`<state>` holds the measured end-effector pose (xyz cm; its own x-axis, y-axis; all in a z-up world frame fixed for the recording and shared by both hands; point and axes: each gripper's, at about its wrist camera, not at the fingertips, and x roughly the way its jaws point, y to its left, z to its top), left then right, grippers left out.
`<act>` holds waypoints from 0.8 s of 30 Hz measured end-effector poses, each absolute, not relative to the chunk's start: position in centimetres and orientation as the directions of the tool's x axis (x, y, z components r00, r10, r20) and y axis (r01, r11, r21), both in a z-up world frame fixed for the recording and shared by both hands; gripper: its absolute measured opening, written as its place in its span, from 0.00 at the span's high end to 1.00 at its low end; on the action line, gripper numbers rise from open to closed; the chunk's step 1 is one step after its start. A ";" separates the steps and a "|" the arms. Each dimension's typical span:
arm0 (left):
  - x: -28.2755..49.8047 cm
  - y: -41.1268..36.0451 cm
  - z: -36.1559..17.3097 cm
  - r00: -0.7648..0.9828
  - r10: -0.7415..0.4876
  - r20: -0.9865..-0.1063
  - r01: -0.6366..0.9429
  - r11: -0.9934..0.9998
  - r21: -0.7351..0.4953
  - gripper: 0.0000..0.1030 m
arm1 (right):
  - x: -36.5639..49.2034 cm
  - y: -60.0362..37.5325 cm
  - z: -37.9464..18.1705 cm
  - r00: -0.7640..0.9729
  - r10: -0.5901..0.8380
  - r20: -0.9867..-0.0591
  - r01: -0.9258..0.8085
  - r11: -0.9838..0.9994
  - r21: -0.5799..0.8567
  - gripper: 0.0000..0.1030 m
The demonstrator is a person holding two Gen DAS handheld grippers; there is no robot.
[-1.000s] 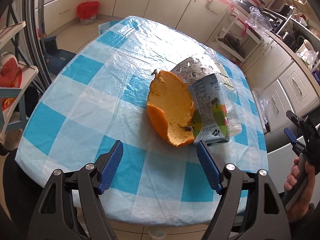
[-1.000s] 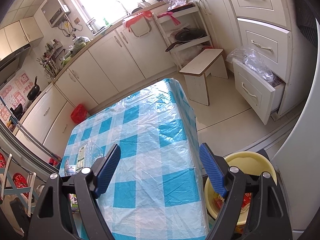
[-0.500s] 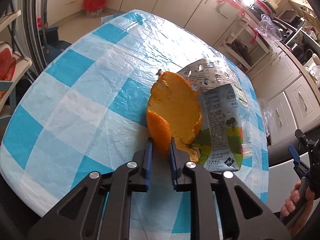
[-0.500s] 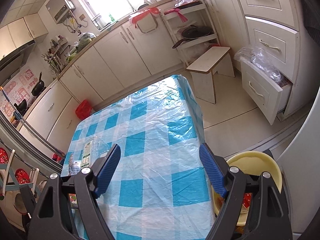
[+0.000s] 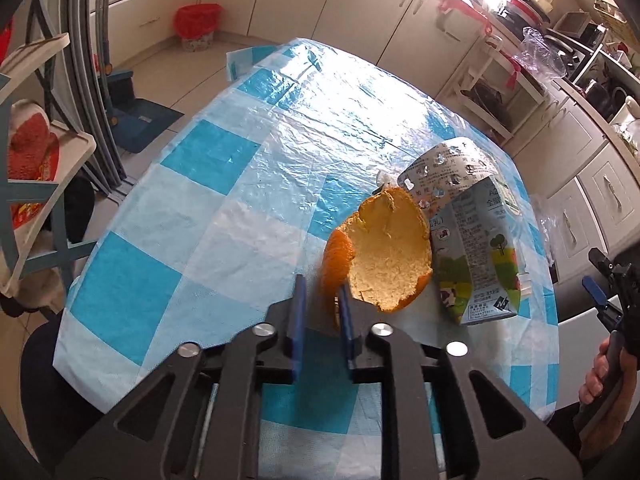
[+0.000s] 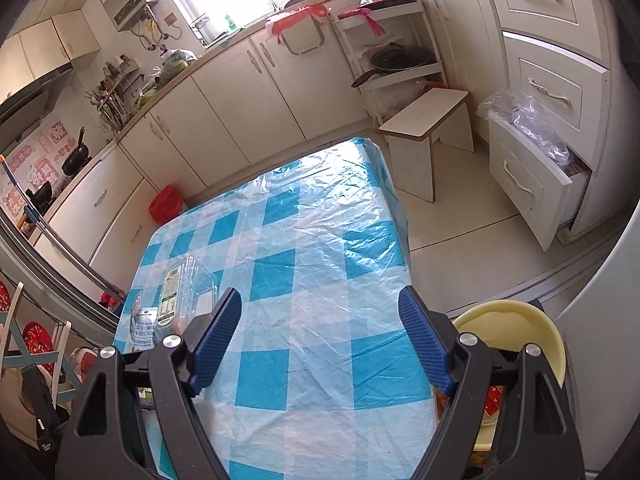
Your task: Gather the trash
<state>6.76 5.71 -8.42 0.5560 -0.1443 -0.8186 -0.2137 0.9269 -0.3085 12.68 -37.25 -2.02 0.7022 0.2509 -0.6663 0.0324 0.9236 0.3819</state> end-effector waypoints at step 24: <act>5.3 9.5 -9.5 0.613 -0.154 -0.775 -0.195 0.921 -0.338 0.96 | 16.1 -17.1 -0.2 0.560 0.445 -0.699 -0.514 0.848 0.129 0.25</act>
